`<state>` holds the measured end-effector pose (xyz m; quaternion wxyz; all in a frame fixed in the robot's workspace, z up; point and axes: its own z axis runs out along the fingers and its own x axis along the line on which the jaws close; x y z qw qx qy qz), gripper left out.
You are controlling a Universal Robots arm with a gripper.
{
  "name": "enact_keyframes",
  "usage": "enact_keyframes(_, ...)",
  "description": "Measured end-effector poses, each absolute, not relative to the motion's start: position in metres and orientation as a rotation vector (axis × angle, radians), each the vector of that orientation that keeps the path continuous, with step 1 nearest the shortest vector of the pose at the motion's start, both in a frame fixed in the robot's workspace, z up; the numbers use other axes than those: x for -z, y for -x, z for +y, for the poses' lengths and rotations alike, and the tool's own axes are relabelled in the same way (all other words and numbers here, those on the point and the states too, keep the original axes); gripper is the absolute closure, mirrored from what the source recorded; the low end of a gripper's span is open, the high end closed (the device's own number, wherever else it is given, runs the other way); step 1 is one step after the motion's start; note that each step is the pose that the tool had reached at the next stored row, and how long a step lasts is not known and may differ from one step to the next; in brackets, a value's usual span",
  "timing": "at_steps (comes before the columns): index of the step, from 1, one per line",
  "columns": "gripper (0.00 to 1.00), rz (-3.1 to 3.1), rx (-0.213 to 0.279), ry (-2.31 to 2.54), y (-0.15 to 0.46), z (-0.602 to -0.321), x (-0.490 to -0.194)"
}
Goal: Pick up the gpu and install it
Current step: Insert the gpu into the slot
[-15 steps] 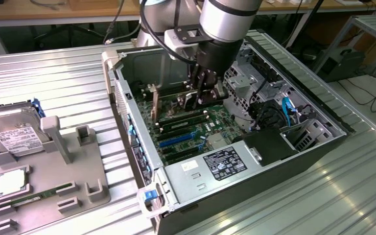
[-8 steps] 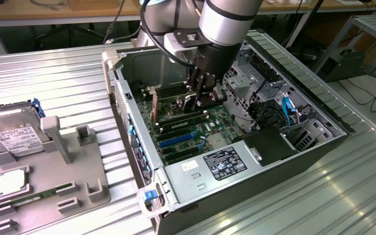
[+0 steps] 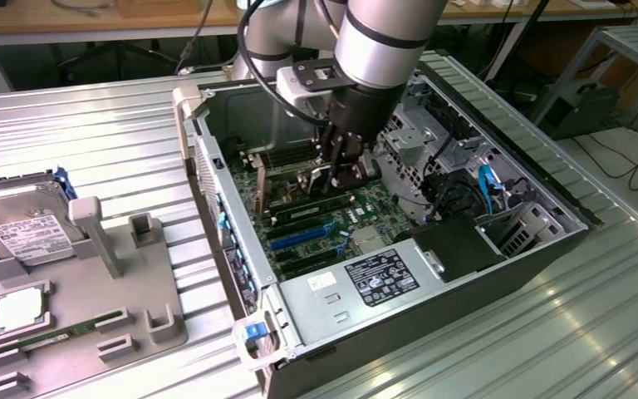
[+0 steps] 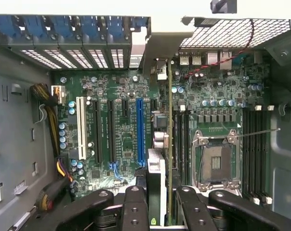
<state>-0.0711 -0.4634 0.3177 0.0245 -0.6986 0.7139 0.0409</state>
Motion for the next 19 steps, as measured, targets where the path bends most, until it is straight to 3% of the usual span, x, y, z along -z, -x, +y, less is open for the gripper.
enact_keyframes(19,0.72,2.213,-0.129,2.164,0.076,-0.465,-0.295)
